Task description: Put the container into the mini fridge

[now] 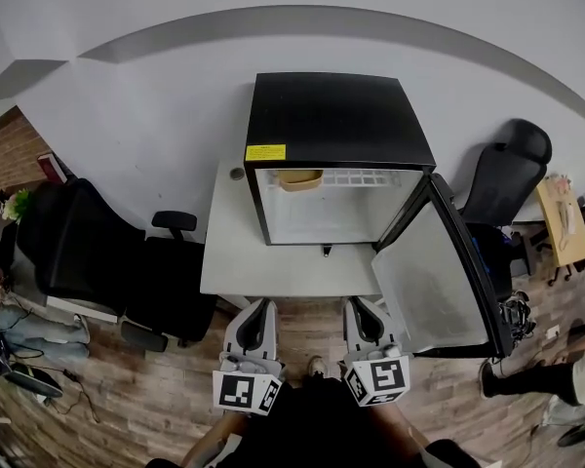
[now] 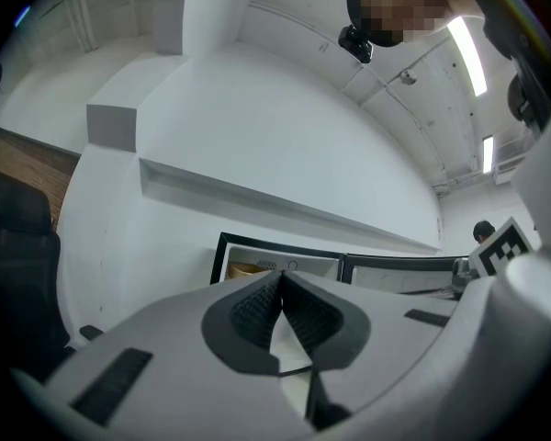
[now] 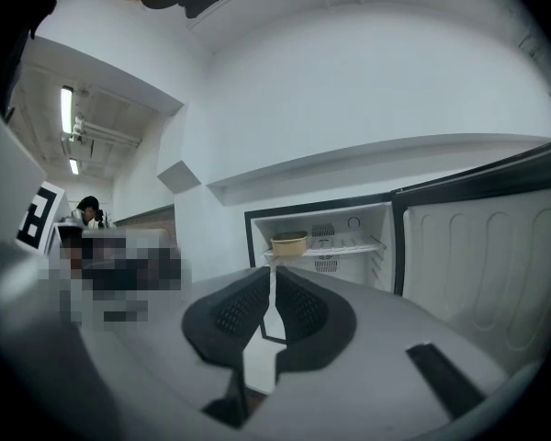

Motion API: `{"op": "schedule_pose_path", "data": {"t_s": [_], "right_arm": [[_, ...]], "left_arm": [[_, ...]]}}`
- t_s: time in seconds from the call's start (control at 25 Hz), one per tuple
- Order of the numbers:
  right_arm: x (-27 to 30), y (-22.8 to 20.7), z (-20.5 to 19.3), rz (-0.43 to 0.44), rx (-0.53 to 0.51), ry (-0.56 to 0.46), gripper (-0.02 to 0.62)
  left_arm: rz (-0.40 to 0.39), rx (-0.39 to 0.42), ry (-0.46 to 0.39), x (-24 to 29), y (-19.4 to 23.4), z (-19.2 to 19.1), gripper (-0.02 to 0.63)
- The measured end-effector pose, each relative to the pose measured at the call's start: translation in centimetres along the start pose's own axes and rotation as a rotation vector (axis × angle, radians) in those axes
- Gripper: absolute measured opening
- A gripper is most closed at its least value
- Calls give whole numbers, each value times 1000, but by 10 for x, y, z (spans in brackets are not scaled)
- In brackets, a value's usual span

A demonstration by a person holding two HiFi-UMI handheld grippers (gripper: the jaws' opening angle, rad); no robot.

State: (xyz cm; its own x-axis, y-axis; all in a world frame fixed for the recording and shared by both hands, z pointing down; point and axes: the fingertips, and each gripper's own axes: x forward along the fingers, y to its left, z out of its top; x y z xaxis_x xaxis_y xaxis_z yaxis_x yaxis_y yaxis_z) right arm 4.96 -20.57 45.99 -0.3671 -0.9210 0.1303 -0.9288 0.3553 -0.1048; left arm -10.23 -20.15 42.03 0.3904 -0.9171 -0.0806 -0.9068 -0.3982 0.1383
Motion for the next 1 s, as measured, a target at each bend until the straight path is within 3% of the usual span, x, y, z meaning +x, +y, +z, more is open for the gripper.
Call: {"op": "schedule_pose_path", "data": {"t_s": [1.0], "right_arm": [[20, 19, 7, -14, 11, -28, 26]], "left_arm": [[-21, -8, 6, -4, 25, 3, 9]]}}
